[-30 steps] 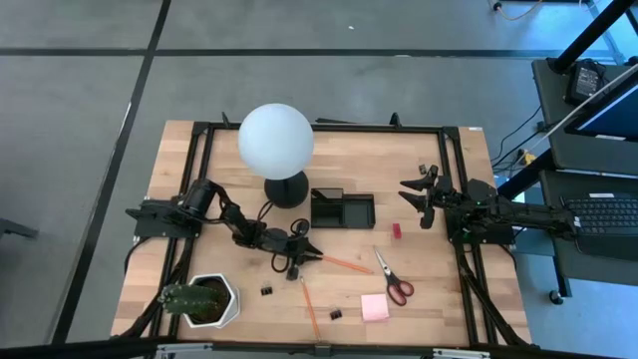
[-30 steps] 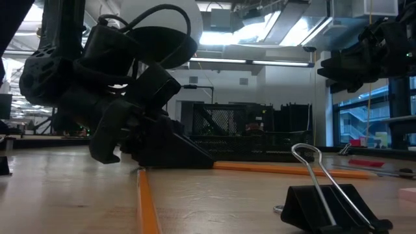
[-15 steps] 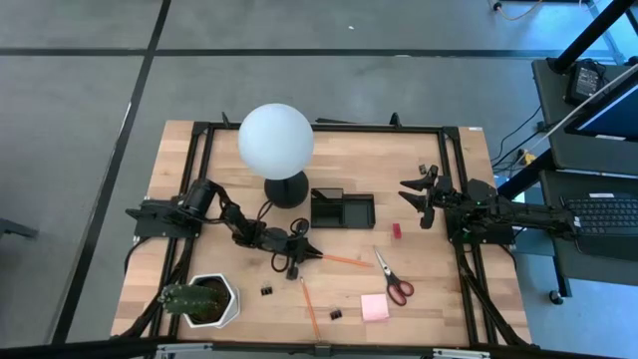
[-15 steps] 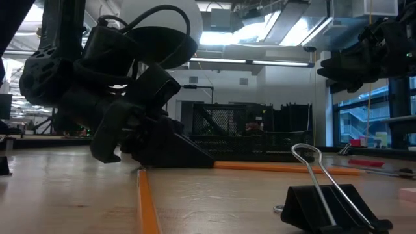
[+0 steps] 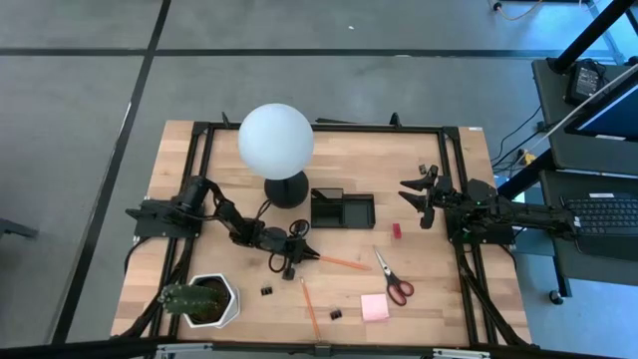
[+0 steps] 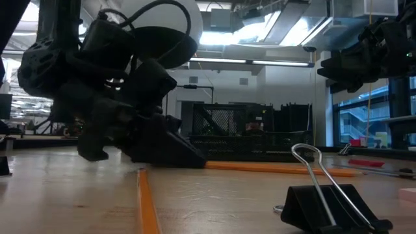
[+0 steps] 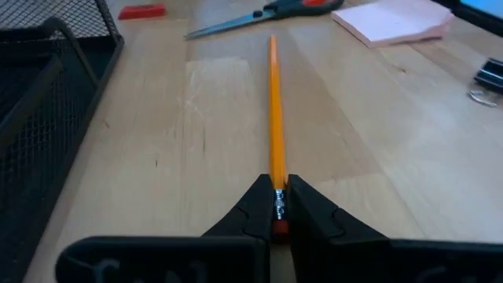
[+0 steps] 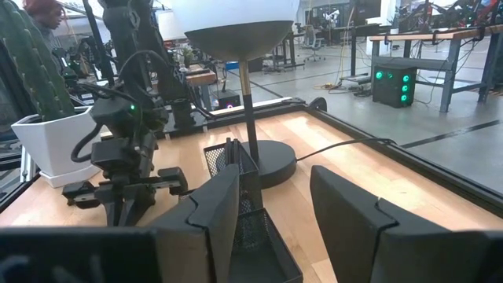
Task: Pick and place office supplies into organizer
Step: Put the top orange pencil into the black desk organizer
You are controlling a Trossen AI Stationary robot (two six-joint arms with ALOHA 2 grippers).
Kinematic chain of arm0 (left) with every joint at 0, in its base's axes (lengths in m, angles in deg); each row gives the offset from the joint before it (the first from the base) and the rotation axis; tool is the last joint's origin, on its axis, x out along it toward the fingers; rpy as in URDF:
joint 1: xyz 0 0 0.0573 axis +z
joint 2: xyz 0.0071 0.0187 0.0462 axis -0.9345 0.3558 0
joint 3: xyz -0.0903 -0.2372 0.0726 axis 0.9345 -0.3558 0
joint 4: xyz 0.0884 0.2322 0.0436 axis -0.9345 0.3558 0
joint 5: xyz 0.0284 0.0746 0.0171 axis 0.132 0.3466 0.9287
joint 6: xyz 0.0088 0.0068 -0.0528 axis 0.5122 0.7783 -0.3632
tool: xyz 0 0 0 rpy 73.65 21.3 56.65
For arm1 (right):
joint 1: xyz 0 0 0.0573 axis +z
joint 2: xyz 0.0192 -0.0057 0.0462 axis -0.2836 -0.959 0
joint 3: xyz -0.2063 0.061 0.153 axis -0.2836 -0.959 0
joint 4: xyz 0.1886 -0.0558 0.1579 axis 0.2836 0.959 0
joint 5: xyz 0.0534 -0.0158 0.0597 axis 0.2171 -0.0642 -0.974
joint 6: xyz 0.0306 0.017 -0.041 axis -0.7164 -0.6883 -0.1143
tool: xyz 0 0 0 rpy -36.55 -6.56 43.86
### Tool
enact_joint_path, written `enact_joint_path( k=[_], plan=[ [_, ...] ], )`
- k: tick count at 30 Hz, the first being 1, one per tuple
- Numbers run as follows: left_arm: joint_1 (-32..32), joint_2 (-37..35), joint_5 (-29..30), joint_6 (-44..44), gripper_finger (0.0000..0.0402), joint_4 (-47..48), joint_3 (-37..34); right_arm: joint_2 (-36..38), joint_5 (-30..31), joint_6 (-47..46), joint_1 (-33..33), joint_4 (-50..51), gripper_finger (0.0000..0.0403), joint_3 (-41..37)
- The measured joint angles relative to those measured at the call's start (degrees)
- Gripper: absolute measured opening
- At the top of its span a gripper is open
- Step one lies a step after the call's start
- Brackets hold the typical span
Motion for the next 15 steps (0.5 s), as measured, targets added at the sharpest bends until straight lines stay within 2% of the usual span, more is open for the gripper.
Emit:
enact_joint_path(
  k=[11, 15],
  plan=[
    [0.0, -13.0, 2.4, 6.0, 0.0017, 11.4, 0.2, 0.0, 0.0, 0.0, 0.0, 0.0, 0.0162, 0.0],
    [0.0, -20.1, 6.5, 9.3, 0.0017, 19.2, 0.8, 0.0, 0.0, 0.0, 0.0, 0.0, 0.0162, 0.0]
  ],
)
